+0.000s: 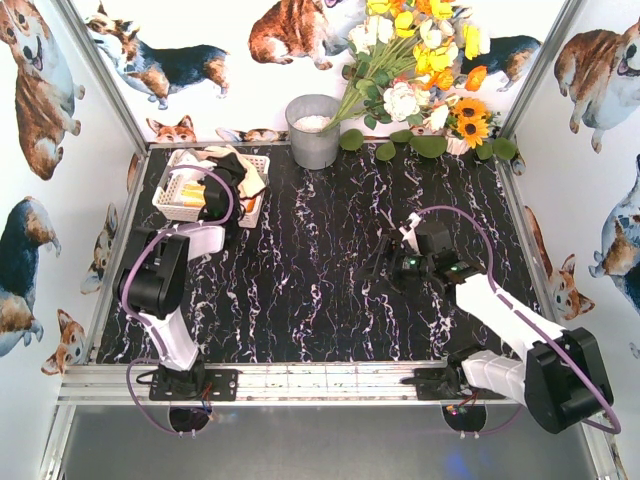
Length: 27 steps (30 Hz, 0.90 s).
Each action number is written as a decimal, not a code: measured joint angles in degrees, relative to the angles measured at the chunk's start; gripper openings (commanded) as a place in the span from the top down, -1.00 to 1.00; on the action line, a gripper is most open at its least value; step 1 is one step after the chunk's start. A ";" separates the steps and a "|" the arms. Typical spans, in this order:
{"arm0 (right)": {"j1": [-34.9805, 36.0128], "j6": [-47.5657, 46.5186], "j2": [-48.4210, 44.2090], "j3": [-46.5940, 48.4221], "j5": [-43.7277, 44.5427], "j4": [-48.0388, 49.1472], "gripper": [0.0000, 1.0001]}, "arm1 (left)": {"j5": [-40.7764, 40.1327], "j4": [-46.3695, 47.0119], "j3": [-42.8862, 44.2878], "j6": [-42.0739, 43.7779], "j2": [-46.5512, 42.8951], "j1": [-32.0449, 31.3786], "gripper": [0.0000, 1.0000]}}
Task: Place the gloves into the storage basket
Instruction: Move the bin to the center of the board.
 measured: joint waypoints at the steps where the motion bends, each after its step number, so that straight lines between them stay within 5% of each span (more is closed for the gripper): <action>1: 0.00 0.00 0.17 0.00 -0.04 0.07 -0.49 | -0.11 0.48 0.09 -0.04 0.42 0.33 1.00; 27: 0.00 1.11 4.39 0.44 -1.27 1.29 -0.49 | -8.83 8.59 2.71 -2.16 12.98 1.36 1.00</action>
